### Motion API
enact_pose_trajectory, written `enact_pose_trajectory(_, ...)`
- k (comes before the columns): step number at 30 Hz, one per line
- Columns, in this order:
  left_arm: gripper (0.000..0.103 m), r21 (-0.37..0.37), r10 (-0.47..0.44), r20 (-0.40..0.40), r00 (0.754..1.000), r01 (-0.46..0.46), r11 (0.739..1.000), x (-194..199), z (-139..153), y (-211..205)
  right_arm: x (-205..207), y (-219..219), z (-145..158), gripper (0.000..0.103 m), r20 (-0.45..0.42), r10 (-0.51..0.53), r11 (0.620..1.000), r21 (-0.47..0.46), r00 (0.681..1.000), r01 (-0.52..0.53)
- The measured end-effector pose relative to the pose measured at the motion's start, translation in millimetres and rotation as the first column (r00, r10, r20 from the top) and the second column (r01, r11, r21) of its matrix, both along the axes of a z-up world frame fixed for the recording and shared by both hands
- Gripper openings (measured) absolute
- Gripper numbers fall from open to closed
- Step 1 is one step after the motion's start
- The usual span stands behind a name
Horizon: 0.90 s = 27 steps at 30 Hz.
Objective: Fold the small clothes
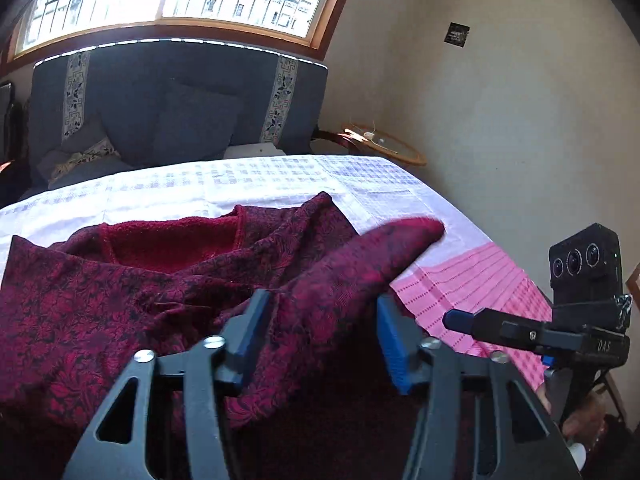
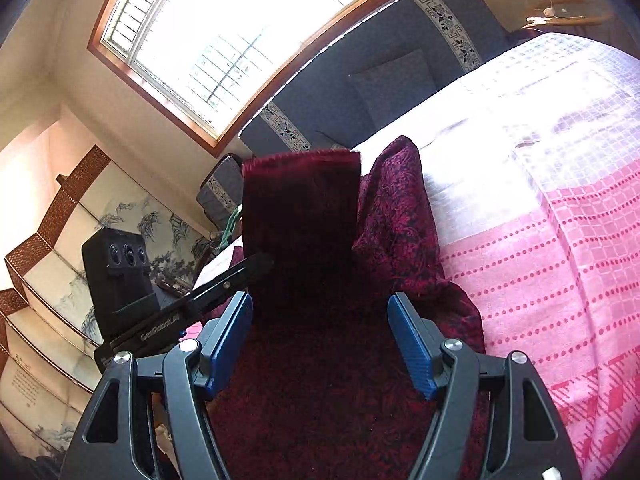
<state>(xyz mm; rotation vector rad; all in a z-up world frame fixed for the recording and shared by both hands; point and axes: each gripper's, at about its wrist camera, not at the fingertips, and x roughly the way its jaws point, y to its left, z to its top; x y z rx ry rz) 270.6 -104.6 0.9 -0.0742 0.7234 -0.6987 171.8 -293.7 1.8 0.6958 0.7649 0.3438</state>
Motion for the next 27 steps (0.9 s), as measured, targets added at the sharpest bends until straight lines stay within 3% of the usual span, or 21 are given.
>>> enact_pose_trajectory(1, 0.096, -0.008, 0.043, 0.047, 0.998, -0.043, 0.999, -8, 1, 12, 4, 1, 2, 0.069, -0.003, 0.004, 1.000, -0.004, 1.000, -0.004)
enact_pose_trajectory(2, 0.096, -0.036, 0.066, 0.074, 0.995, -0.064, 0.997, -13, 1, 26, 8, 2, 4, 0.069, -0.004, 0.007, 1.000, -0.009, 1.000, -0.007)
enact_pose_trajectory(7, 0.096, -0.155, 0.116, -0.014, 0.993, -0.117, 0.981, -7, -6, 83, 17, -4, -1, 0.071, -0.063, -0.041, 0.998, -0.049, 0.997, 0.038)
enact_pose_trajectory(11, 0.096, -0.132, 0.200, -0.076, 0.977, -0.209, 0.969, 11, -23, 124, 9, -20, -11, 0.071, -0.123, -0.110, 0.990, -0.106, 0.986, 0.097)
enact_pose_trajectory(14, 0.096, -0.110, 0.280, -0.102, 0.955, -0.290, 0.951, 20, -38, 153, 15, -13, -24, 0.070, -0.187, -0.083, 0.990, -0.130, 0.979, 0.059)
enact_pose_trajectory(16, 0.096, -0.105, 0.326, -0.122, 0.938, -0.338, 0.935, 25, -50, 168, 23, 0, -32, 0.047, -0.209, -0.024, 0.991, -0.133, 0.978, -0.004)
enact_pose_trajectory(17, 0.096, -0.093, 0.349, -0.120, 0.929, -0.360, 0.928, 26, -55, 174, 27, 7, -34, 0.010, -0.223, -0.020, 0.985, -0.171, 0.975, -0.019)
enact_pose_trajectory(21, 0.096, 0.003, 0.444, -0.050, 0.895, -0.444, 0.896, 21, -65, 184, 44, 31, -2, 0.008, -0.096, 0.037, 0.973, -0.225, 0.995, -0.058)
enact_pose_trajectory(23, 0.096, 0.008, 0.484, -0.068, 0.872, -0.485, 0.875, 22, -67, 192, 61, 42, 26, 0.007, 0.002, 0.098, 0.971, -0.219, 0.995, -0.095)
enact_pose_trajectory(25, 0.096, 0.018, 0.547, -0.082, 0.833, -0.548, 0.837, 22, -72, 204, 73, 45, 51, 0.007, 0.094, 0.106, 0.965, -0.249, 0.990, -0.080)
enact_pose_trajectory(27, 0.096, -0.014, 0.577, -0.173, 0.798, -0.587, 0.809, 25, -84, 222, 83, 31, 51, 0.007, 0.107, 0.075, 0.968, -0.245, 0.991, -0.047)
